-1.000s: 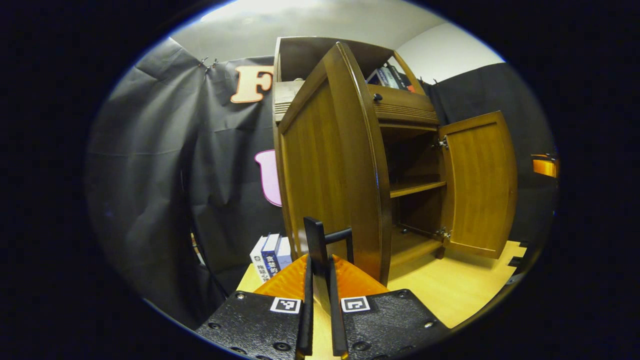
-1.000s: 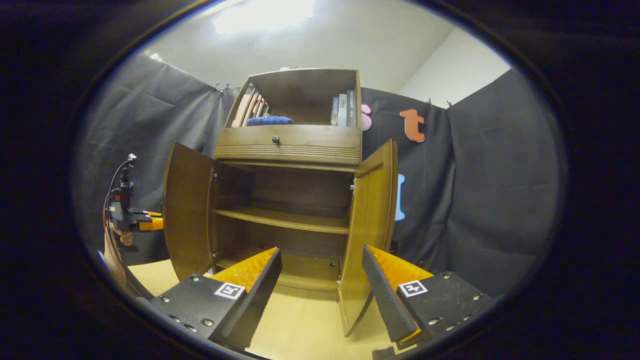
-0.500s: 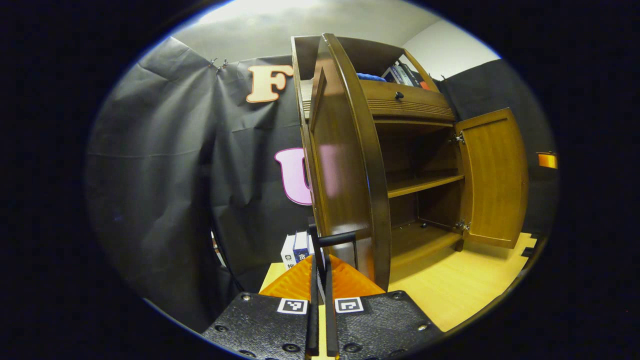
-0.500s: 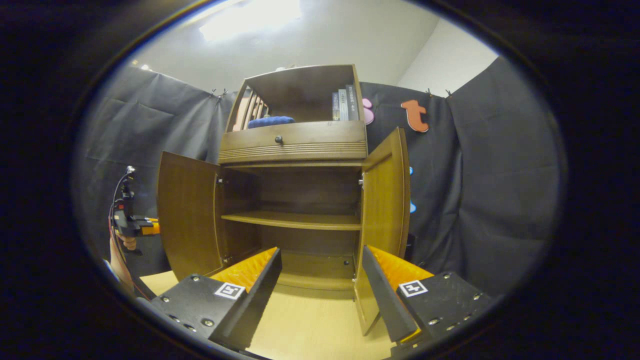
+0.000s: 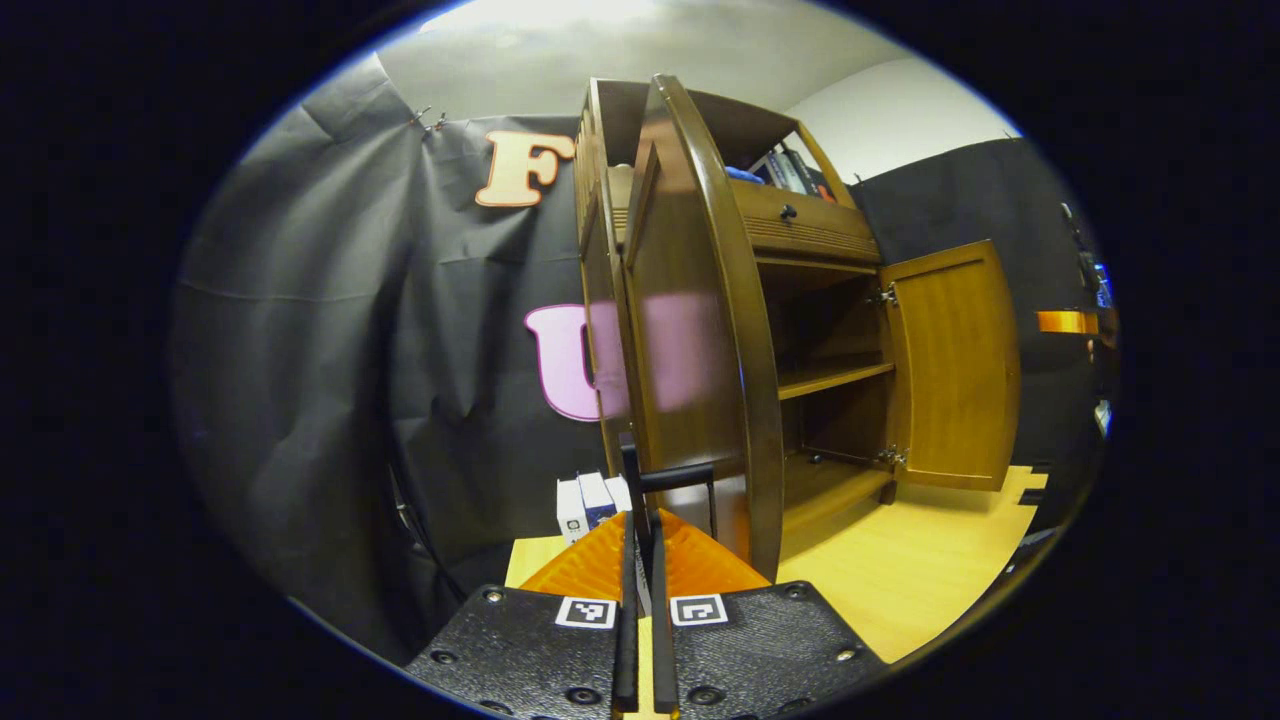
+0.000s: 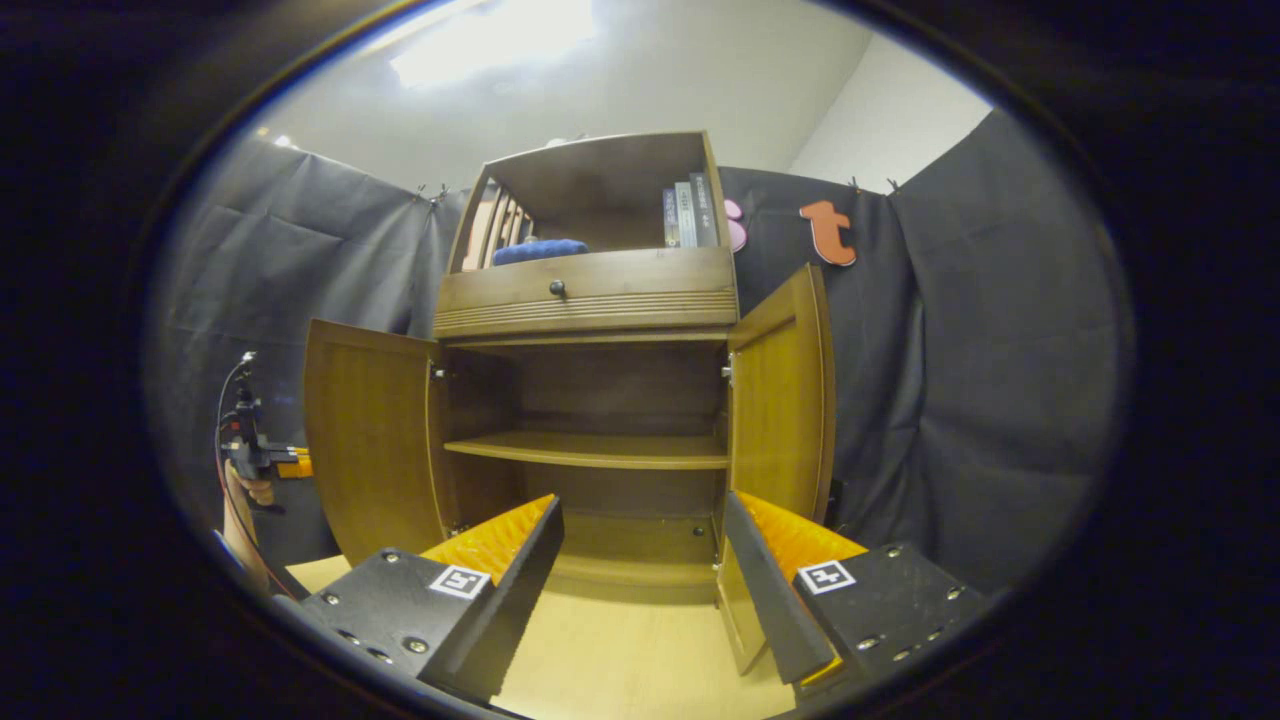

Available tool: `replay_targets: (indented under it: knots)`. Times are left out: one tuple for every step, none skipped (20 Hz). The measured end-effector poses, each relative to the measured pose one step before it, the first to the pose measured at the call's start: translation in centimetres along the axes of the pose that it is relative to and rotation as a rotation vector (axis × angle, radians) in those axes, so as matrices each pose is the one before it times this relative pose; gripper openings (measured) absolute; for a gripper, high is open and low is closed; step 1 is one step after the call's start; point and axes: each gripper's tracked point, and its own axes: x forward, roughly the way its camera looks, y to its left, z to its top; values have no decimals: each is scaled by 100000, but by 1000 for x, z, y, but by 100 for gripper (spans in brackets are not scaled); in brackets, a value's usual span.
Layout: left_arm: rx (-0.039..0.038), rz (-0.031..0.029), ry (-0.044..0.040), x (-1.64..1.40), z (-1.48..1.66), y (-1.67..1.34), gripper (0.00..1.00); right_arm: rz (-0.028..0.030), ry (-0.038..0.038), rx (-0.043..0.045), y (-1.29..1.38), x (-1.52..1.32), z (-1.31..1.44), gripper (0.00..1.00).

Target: Open the right door of the double-door shoe cabinet with the right hand, and open the left door with the left hand.

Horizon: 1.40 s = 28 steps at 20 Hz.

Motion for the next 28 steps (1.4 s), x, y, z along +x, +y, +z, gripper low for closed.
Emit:
replay_targets:
  knots:
    - [50,256,322,21,15,-1,6,-1,343,-12,158,60,-146,94]
    - [-622,615,500,-10,-109,-92,6,-127,220,115,66,87,3,96]
    - [-1293,664,147,-96,61,-69,6,-131,98,-6,-6,10,-41,94]
    - [-1253,1304,319,-49,20,126,6,-43,-179,-101,-32,-42,60,94]
    - [-700,1590,98,-356,95,-194,12,108,-509,7,155,-20,93,96]
    - [1467,2007,-852,-199,-199,-194,10,30,-372,5,-18,-66,82,96]
    - [2545,1874,-2394,-319,199,-57,14,-390,-174,51,-75,26,-108,94]
    - [3161,1796,-1047,-301,-43,-175,13,-802,357,175,-249,52,-198,94]
    - [2166,1899,-144,-111,-115,24,13,-634,255,231,-122,65,-161,94]
    - [-104,1604,527,-136,-125,14,19,-188,271,246,-31,48,-88,94]
    - [-766,2410,1069,-149,-69,262,21,-2,634,236,175,91,-216,94]
    - [-1530,1642,1303,-392,-140,143,24,105,371,68,100,34,-190,96]
    - [-984,2269,1797,-371,-161,285,27,270,270,-97,108,0,-95,96]
    - [-403,1800,1434,-382,-364,152,29,236,158,-32,116,75,-42,94]
    - [-346,1720,1071,-614,-103,100,36,67,162,-35,-12,87,-6,94]
    - [-278,1271,215,-643,77,128,43,129,375,-215,93,51,-105,94]
    - [-964,1832,-1,-596,297,199,53,28,371,-416,-16,40,-14,94]
    - [-1108,1492,-793,-540,364,262,63,-419,50,-523,-159,-15,51,95]
    - [-421,1971,-916,-706,614,148,72,-521,-52,-552,-140,-65,122,96]
    - [195,2839,-1168,-622,373,482,77,-517,-142,-319,-91,-176,18,94]
    - [807,1778,-236,-521,409,153,76,-525,-262,49,-200,-146,104,94]
    - [405,2293,269,-492,143,88,82,-426,-406,329,-188,-215,126,94]
    - [-124,1183,-230,-357,472,-35,85,-301,-525,512,-206,-257,191,94]
    - [-518,119,872,-317,258,-476,88,-148,-436,464,-125,-214,150,96]
    - [-853,539,1197,-404,174,-318,92,-528,-435,409,-206,-92,119,96]
    - [-960,627,-377,-321,499,-238,94,-603,26,321,-266,-75,39,96]
    - [-157,5,-381,-384,666,-479,99,-303,702,56,-155,-76,-24,96]
    - [16,-645,-1103,-413,588,-623,99,-228,491,-82,-27,-105,103,94]
